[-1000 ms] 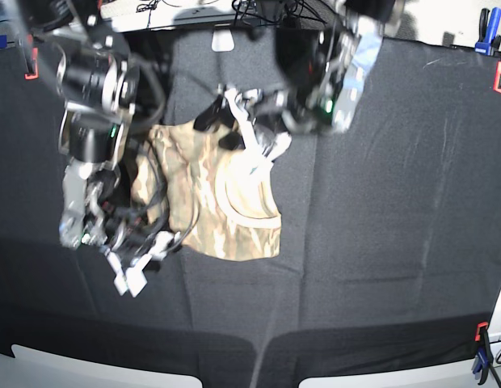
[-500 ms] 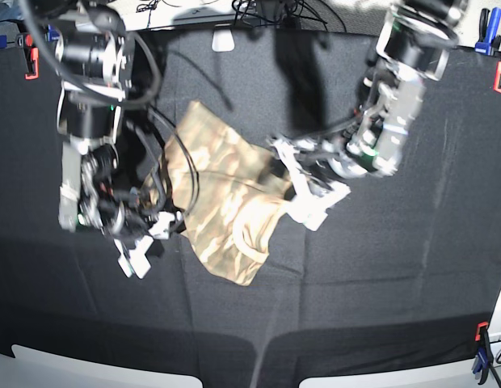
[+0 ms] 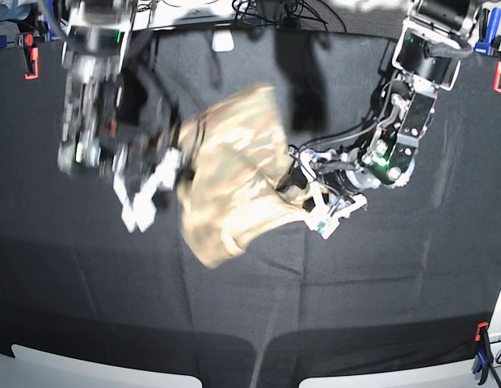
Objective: Layout the t-shirt on the table in an organized manner, then fold the t-shirt properly
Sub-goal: 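Lower the bundle onto the table and flatten it with both grippers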
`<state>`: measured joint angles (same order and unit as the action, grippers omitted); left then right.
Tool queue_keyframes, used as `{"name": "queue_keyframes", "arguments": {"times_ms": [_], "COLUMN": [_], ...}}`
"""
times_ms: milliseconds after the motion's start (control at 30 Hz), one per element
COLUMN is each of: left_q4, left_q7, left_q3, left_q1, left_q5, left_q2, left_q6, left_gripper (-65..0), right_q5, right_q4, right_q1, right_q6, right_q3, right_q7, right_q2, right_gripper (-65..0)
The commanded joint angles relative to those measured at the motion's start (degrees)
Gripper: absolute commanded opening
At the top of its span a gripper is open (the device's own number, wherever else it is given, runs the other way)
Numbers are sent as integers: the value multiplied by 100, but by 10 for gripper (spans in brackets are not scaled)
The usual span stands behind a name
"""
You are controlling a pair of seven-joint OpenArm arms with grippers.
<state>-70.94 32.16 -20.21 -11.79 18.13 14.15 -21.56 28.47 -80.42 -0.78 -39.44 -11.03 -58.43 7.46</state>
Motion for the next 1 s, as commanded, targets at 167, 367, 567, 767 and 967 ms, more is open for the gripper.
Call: {"name": "queue_keyframes", "arguments": {"times_ms": [167,367,567,767,967], "left_q4": [-68,-85,-398,-1213,-2267], "left_q7": [321,789,1047,1283,1543], "left_q3": [33,33,33,33,35], "left_q1": [-295,-350,-358,-356,-280], "left_q5": [149,186,350,1615,1816], "left_q2": [17,39,417,1012,1259], "left_q6": [61,55,-7,-7,-7], "left_gripper": [-302,-302,-302,-302,-302], "right_q5": [-107,-481,-1812,-1637,-1604], "right_q4": [-866,-1335,-1537,-1635,-2457], "right_q1": [614,684,619,623,688], "right_q6": [-56,-56,461,413,385], "right_q3": [17,-87,-446,-542,-553], "right_q7": [-352,-278,146,164,92], "right_q2": [-446,-492,-411,-382,-380], "right_gripper": [-389,-389,-389,-389,-389]}}
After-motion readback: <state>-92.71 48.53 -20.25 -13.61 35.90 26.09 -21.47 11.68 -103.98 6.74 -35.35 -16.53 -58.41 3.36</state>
